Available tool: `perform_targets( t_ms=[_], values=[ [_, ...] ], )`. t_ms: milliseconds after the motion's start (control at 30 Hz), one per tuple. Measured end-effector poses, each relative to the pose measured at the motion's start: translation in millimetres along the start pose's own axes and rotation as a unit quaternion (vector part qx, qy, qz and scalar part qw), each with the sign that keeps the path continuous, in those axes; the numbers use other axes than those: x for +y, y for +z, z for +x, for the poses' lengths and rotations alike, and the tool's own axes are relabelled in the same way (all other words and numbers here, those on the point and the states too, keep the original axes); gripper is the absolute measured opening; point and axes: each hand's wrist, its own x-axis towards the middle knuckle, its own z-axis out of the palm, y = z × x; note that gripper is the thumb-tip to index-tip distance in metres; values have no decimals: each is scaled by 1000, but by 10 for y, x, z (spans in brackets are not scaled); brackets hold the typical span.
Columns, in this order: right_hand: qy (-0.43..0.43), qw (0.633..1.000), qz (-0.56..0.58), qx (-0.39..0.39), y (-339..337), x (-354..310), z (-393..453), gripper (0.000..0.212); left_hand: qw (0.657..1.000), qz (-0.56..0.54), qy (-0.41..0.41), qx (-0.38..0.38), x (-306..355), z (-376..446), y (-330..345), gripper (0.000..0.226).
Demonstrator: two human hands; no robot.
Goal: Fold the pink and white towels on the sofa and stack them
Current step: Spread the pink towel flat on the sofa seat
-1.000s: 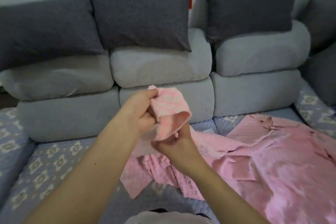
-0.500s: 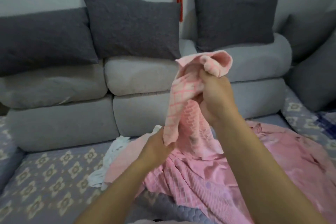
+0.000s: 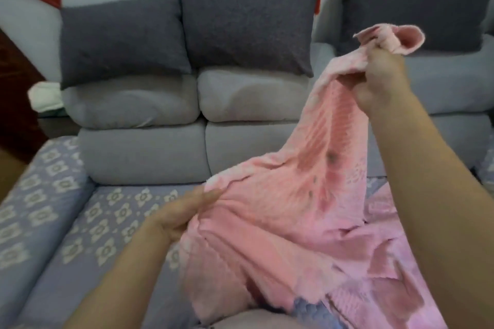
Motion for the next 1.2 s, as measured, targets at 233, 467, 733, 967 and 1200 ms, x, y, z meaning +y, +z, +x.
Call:
perform_targets(
  t_ms=[233, 467, 733, 967, 1200],
  values=[
    [50, 973, -210, -83, 664, 943, 49, 33, 763, 534, -204, 302, -293, -323, -1482, 45],
    [84, 933, -338, -90, 1931, 2380, -606, 36, 809, 405, -209, 371, -632, -1034, -2736, 34],
    [116, 805, -464, -352, 2658, 4560, -1732, 38, 925, -95, -179, 321, -1300, -1024, -4118, 32],
    [371, 736, -553, -123, 678, 5424, -3506, 46, 939, -64, -257, 221, -1585, -870, -4308, 24],
    [493, 690, -482, -221, 138, 5128, -4510, 76, 955, -28, -286, 75, -1623, -857, -3760, 33]
  ],
)
